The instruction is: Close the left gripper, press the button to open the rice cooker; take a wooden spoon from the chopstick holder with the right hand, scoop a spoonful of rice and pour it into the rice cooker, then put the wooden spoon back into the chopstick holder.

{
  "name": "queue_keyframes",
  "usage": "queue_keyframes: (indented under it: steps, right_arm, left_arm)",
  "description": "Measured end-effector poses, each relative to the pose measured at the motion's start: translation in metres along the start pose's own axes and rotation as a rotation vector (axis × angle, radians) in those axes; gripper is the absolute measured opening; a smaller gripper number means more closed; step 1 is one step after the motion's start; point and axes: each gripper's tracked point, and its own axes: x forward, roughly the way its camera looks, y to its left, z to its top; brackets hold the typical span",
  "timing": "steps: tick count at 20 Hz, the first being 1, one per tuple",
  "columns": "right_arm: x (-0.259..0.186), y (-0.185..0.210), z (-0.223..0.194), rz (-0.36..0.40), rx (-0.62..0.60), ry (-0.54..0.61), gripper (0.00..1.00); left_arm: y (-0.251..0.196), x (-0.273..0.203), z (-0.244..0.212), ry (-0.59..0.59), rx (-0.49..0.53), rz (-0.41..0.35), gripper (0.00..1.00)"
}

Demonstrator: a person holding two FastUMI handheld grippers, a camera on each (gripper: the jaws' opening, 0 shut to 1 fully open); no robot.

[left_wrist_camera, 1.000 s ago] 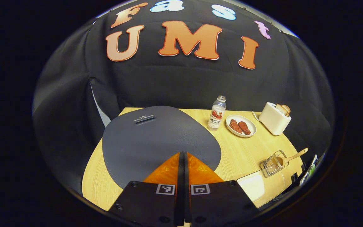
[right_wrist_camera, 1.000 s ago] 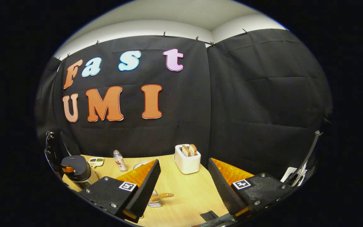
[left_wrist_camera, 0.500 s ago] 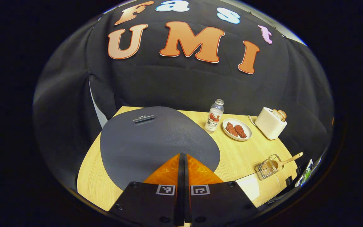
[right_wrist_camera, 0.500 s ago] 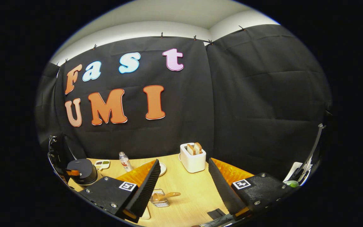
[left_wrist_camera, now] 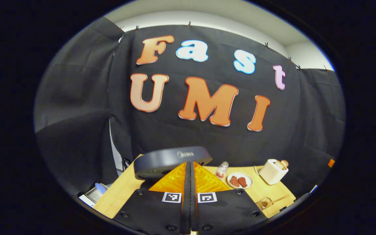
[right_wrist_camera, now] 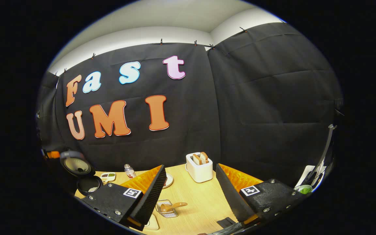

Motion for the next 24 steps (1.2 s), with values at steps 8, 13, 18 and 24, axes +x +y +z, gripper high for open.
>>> queue_keyframes:
  steps: [8,13,18,24]
  right_arm:
    - [0.018,0.022,-0.014,0.042,0.032,-0.012,0.95]
    - [0.034,0.026,-0.042,0.057,0.045,-0.02,0.95]
    - [0.049,0.023,-0.087,0.054,0.076,0.026,0.95]
    - [0.07,0.029,-0.141,0.067,0.117,0.078,0.95]
  left_arm:
    - [0.017,-0.037,0.038,-0.107,0.092,0.058,0.02]
    - [0.034,-0.045,0.042,-0.119,0.107,0.127,0.17]
    - [0.035,-0.067,0.071,-0.191,0.108,0.145,0.48]
    - [0.033,-0.092,0.092,-0.249,0.139,0.137,0.67]
